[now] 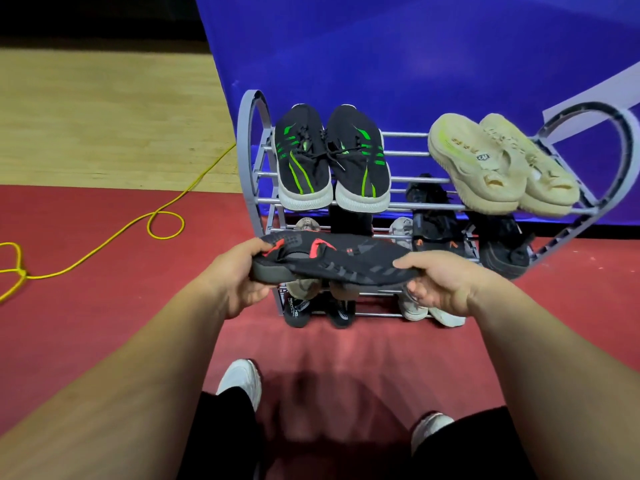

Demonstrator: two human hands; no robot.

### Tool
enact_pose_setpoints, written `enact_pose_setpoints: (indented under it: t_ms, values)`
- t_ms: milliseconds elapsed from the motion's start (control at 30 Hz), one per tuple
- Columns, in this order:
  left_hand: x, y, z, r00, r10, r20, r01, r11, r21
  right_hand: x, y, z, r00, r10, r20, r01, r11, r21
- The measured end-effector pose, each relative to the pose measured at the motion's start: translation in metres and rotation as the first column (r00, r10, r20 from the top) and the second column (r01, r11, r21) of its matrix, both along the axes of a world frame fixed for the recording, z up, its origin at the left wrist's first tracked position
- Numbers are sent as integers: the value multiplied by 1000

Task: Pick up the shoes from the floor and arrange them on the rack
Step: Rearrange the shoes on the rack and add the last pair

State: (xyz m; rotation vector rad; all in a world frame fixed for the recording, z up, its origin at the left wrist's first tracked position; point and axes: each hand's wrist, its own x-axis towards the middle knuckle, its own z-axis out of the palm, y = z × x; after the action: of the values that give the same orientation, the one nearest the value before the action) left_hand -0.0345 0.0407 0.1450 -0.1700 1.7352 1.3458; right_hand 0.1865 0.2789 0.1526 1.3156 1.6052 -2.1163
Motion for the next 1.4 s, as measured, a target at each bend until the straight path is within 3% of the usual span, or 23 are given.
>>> enact_pose_setpoints:
  t_ms: [133,300,367,567,700,900,1100,1200,1300,1400]
  values:
    - [-1,-25,6,987,-156,51,159,984,-82,-30,-1,3,919,-344,-193,349,937,-8]
    - [0,-53,2,931,-307,197,340,927,-160,-67,-24,-4,815,-473,-335,484,873,-58]
    - [2,-61,1,906,-320,277,365,922,-131,-79,-32,-6,805,-479,-351,478,873,-95]
    - [2,-63,-6,910,-206,360,219,976,5,-95,-45,-10,792,-483,-374,442,876,-195]
    - [11,-44,-15,913,-134,385,110,990,84,-94,-46,-12,884,-370,-286,396,918,35]
    - [23,-1,-22,922,-27,386,-54,979,197,-78,-41,-27,964,-256,-73,265,892,366]
    - [16,29,-30,904,109,413,-215,952,219,-72,-47,-36,979,-105,175,30,922,385]
    - [13,37,-35,893,152,424,-252,949,191,-77,-49,-40,976,-125,177,58,938,342]
    - [12,44,-39,909,154,387,-225,963,147,-83,-51,-46,967,-229,110,187,935,302]
    - [12,48,-38,932,143,333,-190,975,116,-87,-55,-47,958,-279,61,240,902,359]
